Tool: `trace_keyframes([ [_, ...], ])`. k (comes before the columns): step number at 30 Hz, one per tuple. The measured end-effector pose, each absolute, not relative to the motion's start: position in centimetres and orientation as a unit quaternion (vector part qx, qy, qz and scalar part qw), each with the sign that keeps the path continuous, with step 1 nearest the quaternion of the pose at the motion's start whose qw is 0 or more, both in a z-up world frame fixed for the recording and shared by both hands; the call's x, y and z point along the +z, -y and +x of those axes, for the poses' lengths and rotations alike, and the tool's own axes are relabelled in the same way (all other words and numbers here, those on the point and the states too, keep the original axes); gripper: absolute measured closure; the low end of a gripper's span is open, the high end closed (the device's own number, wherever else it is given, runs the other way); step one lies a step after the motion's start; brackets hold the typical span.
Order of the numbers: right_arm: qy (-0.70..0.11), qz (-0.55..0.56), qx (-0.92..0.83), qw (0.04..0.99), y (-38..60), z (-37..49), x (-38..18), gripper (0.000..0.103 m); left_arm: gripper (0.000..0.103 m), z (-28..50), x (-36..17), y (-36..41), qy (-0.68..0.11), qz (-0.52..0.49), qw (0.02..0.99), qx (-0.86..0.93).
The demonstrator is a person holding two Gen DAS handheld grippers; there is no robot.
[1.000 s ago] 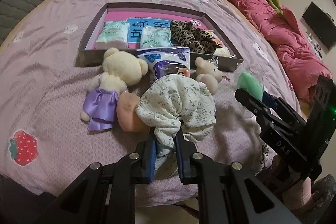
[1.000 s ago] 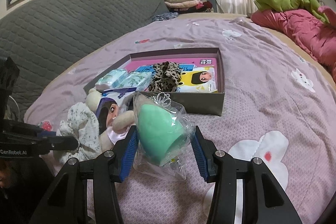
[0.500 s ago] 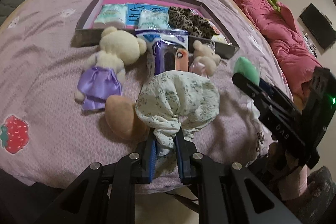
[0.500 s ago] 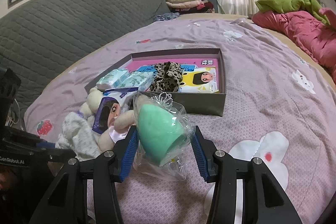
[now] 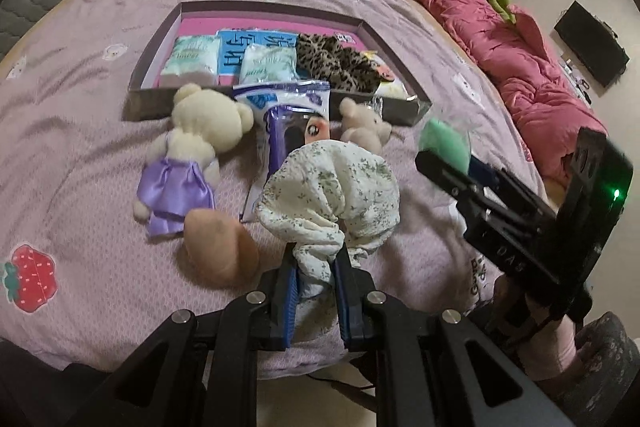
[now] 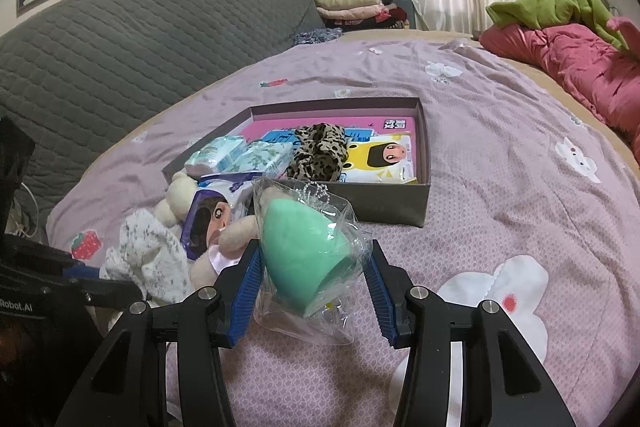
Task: Organize soft objects
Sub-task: 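Lift the floral scrunchie with the left tool while the right lifts the bagged green item, then carry both items over the pink box and lower the floral scrunchie with the left tool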
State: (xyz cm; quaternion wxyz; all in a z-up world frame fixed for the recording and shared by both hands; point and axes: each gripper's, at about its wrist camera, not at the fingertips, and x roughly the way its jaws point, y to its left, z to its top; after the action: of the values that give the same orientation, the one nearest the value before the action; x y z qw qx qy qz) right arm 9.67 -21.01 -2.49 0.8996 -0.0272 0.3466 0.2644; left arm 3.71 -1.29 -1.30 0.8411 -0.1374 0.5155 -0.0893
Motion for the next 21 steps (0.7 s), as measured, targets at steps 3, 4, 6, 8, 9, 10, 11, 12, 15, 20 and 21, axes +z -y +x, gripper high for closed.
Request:
trace_keyframes([
  [3, -0.344, -0.025, 0.264, 0.901, 21.1, 9.7, -2.3, 0.051, 0.086, 4.0, -0.6, 1.0, -0.508, -0.142, 0.845, -0.088],
  [4, -0.342, -0.025, 0.264, 0.901, 21.1, 9.7, -2.2, 0.051, 0.086, 4.1, -0.3, 0.9, -0.503, -0.144, 0.848, -0.086],
  [6, -0.337, -0.027, 0.264, 0.904, 21.1, 9.6, -2.0, 0.051, 0.086, 4.4, 0.3, 0.7, -0.497, -0.145, 0.851, -0.084],
  [8, -0.329, -0.030, 0.265, 0.906, 21.0, 9.4, -1.6, 0.051, 0.086, 4.6, 0.8, 0.5, -0.490, -0.145, 0.856, -0.080],
  [9, -0.324, -0.030, 0.266, 0.907, 21.0, 9.3, -1.5, 0.051, 0.086, 4.8, 1.1, 0.4, -0.486, -0.147, 0.858, -0.079],
  [10, -0.321, -0.030, 0.268, 0.908, 21.0, 9.2, -1.3, 0.051, 0.086, 5.0, 1.4, 0.3, -0.482, -0.148, 0.860, -0.078],
  [11, -0.318, -0.029, 0.269, 0.909, 21.0, 9.2, -1.1, 0.051, 0.086, 5.2, 1.6, 0.3, -0.479, -0.151, 0.861, -0.078],
  [12, -0.316, -0.028, 0.269, 0.910, 21.0, 9.2, -1.0, 0.051, 0.086, 5.3, 1.7, 0.2, -0.478, -0.152, 0.862, -0.078],
  [15, -0.310, -0.023, 0.268, 0.912, 21.1, 9.4, -0.7, 0.051, 0.086, 5.8, 2.2, 0.1, -0.470, -0.145, 0.868, -0.071],
  [20, -0.303, -0.033, 0.266, 0.914, 20.9, 9.6, -0.6, 0.051, 0.086, 6.7, 2.6, -0.5, -0.462, -0.147, 0.873, -0.061],
  [21, -0.303, -0.035, 0.265, 0.915, 20.8, 9.7, -0.6, 0.051, 0.086, 6.9, 2.7, -0.6, -0.460, -0.147, 0.874, -0.058],
])
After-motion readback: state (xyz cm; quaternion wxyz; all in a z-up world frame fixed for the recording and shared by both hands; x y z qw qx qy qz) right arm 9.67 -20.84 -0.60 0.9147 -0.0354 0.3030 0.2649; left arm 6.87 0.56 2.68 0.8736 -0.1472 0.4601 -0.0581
